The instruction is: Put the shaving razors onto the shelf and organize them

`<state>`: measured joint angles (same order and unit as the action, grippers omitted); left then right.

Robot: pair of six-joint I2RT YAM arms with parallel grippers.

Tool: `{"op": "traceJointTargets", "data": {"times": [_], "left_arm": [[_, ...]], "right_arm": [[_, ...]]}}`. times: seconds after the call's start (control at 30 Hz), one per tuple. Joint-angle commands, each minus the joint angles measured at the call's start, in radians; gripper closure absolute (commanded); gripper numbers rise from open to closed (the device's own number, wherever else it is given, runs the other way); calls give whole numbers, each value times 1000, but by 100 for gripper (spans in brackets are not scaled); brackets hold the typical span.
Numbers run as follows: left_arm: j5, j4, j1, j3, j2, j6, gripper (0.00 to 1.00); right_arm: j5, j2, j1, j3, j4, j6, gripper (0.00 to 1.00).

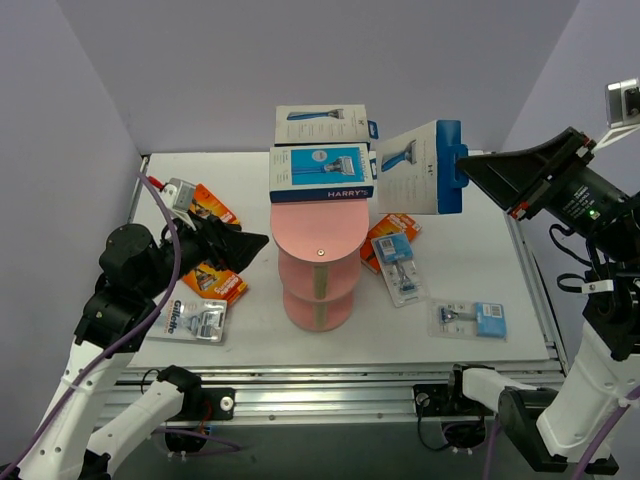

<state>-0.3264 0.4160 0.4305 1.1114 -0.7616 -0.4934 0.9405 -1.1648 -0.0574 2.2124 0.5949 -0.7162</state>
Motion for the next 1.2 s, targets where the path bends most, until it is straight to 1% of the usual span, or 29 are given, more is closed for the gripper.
{"op": "traceJointTargets", "data": {"times": [0.0,0.13,0.27,0.3,0.33,0.4,0.43,0.47,0.6,0.63,0.7,0.87,1.07,1.17], "left_arm": [[-28,-63,4,25,-1,-27,5],[-39,-91,4,13,-2,-51,5],[-49,-118,4,5,-7,-80,5],[-54,-132,4,2,-8,-86,5],[-56,-138,4,2,-10,-94,5],[-62,-154,4,1,-15,-109,5],[-65,-158,4,4,-18,-112,5],[-65,-161,4,5,-19,-119,5],[-66,-166,4,13,-28,-122,5],[-66,-166,4,18,-30,-120,5],[-66,-167,4,19,-33,-122,5],[-66,-183,5,15,-39,-131,5],[-66,-203,5,15,-61,-135,5],[-66,-210,7,16,-67,-137,5]], "right_arm": [[69,20,-19,-23,-159,-74,100],[78,31,-25,-46,-182,-89,100],[95,57,-30,-106,-248,-132,100],[99,65,-30,-147,-271,-169,100],[104,76,-30,-181,-358,-199,100],[126,114,-33,-255,-473,-277,100],[130,132,-36,-314,-563,-345,100],[136,136,-39,-332,-579,-360,100],[141,143,-45,-353,-576,-367,100],[141,146,-45,-365,-584,-393,100],[152,155,-45,-397,-683,-448,100],[152,175,-44,-442,-690,-496,100],[147,165,-29,-441,-681,-468,100],[150,148,-27,-422,-710,-483,100]]}}
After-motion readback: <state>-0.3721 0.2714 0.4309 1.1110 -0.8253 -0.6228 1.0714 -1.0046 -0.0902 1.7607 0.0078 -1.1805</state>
